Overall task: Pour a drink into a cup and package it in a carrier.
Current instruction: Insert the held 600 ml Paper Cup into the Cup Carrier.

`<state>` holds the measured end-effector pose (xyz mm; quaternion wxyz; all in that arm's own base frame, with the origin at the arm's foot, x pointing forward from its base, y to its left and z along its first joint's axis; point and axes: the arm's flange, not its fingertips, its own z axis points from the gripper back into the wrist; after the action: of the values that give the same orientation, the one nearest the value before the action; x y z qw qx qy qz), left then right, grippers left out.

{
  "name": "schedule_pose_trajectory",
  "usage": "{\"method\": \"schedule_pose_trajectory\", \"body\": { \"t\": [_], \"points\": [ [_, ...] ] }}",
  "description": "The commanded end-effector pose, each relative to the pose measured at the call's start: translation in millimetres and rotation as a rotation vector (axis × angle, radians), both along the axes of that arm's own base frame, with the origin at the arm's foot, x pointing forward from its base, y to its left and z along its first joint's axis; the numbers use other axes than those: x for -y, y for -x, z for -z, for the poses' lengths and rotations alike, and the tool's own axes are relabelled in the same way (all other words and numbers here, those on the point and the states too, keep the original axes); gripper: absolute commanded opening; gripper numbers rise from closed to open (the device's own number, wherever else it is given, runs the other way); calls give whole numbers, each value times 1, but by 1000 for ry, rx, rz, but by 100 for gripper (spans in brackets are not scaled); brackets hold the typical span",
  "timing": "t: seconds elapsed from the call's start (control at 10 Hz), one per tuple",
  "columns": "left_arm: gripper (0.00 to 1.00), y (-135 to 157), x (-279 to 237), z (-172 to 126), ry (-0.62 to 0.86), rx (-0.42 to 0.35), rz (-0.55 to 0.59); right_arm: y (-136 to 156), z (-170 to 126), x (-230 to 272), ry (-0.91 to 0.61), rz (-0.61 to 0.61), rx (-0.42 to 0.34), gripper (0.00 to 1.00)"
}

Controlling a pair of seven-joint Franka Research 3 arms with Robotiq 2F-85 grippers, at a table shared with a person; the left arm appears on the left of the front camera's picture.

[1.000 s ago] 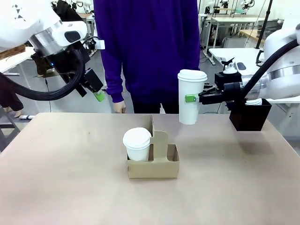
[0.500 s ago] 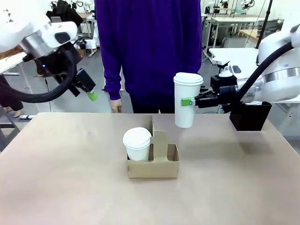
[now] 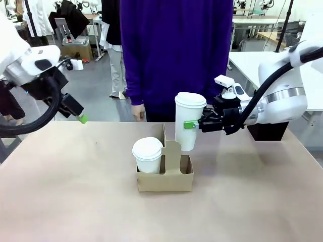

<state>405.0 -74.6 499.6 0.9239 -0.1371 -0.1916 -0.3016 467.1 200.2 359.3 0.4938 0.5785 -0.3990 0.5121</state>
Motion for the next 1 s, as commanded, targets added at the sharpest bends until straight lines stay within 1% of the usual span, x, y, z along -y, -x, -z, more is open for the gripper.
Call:
{"method": "schedule_pose_trajectory", "body": {
  "t": [0.0,0.2,0.3,0.4,0.7,0.9],
  "points": [
    [100,11,-16,12,68,37,46,7,3,-2,-58,-40,14,80],
    [100,11,-24,18,114,54,71,11,13,-7,-69,-80,7,80],
    [100,8,-24,17,149,47,32,13,19,-9,-72,-80,4,80],
    [100,10,-22,13,56,23,35,14,26,-11,-76,-88,-4,80],
    [100,10,-22,13,56,23,35,15,47,-19,-60,-128,-14,80],
    [100,10,-22,13,56,23,35,16,56,-18,-55,-140,-15,80]
  ]
}}
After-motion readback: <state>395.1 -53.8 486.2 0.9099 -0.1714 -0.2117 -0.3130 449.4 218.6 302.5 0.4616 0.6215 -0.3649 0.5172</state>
